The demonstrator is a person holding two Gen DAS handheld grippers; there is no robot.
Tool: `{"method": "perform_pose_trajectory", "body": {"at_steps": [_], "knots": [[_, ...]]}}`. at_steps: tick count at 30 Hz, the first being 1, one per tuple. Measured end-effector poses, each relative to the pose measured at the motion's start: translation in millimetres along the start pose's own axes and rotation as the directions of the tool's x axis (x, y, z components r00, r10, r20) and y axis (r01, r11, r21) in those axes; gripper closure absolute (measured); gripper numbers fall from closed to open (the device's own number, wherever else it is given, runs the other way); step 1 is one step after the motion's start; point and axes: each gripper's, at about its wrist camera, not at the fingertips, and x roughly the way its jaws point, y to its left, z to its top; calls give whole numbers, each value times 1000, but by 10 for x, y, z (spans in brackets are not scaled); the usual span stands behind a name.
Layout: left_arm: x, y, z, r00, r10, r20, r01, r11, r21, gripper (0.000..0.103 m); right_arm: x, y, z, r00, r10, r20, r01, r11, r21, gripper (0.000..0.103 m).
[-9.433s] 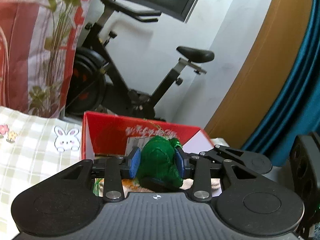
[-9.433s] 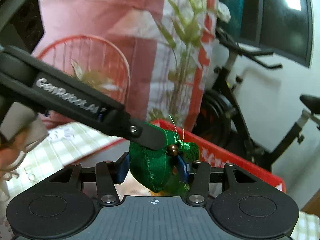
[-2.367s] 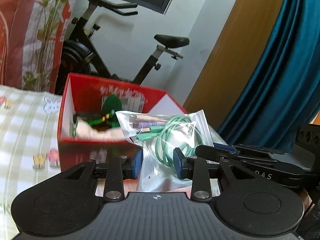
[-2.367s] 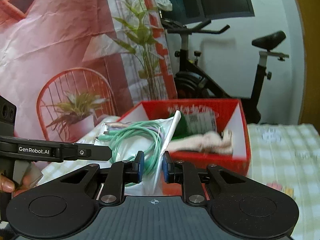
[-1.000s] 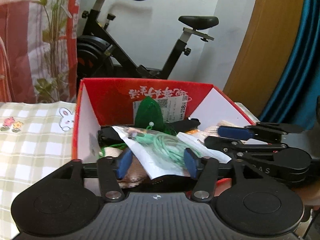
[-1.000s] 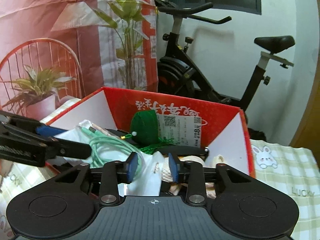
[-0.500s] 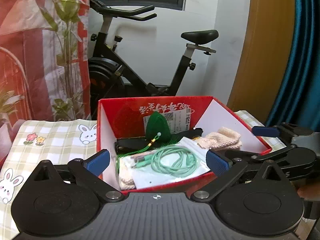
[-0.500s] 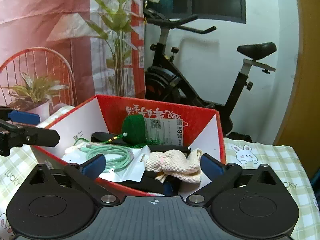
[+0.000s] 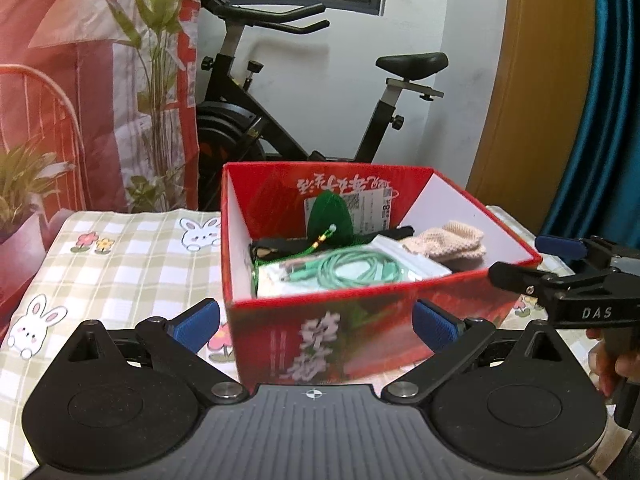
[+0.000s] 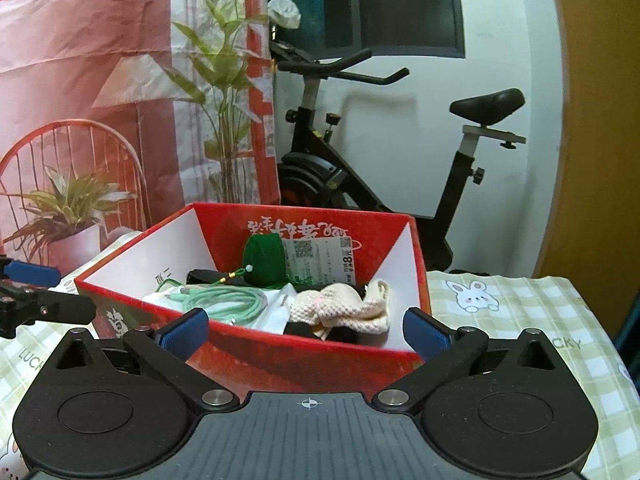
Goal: Organize soft objects
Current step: 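Move both tools back down to the pink knitted towel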
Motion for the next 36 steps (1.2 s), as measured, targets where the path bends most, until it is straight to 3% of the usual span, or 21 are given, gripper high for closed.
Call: {"method": "perform_pose_trajectory", "body": {"at_steps": [7, 20, 28, 36], "knots": [[-31, 22, -213, 1000, 5, -16, -6, 999, -36, 0, -122, -54, -275, 1000, -18, -6, 18, 1000, 22, 0], [128, 19, -632, 992, 2, -129, -11, 998, -66, 0, -80, 3, -962, 986, -40, -162, 54, 995, 78, 0], [320, 76, -806, 979, 53, -198, -72, 993, -91, 0, 13, 1, -1143, 969, -84, -234, 108, 990, 90, 0], [425, 142, -936, 971, 83, -226, -110, 988, -107, 0, 64, -18, -1169, 963, -77, -260, 103, 991, 87, 0]]}}
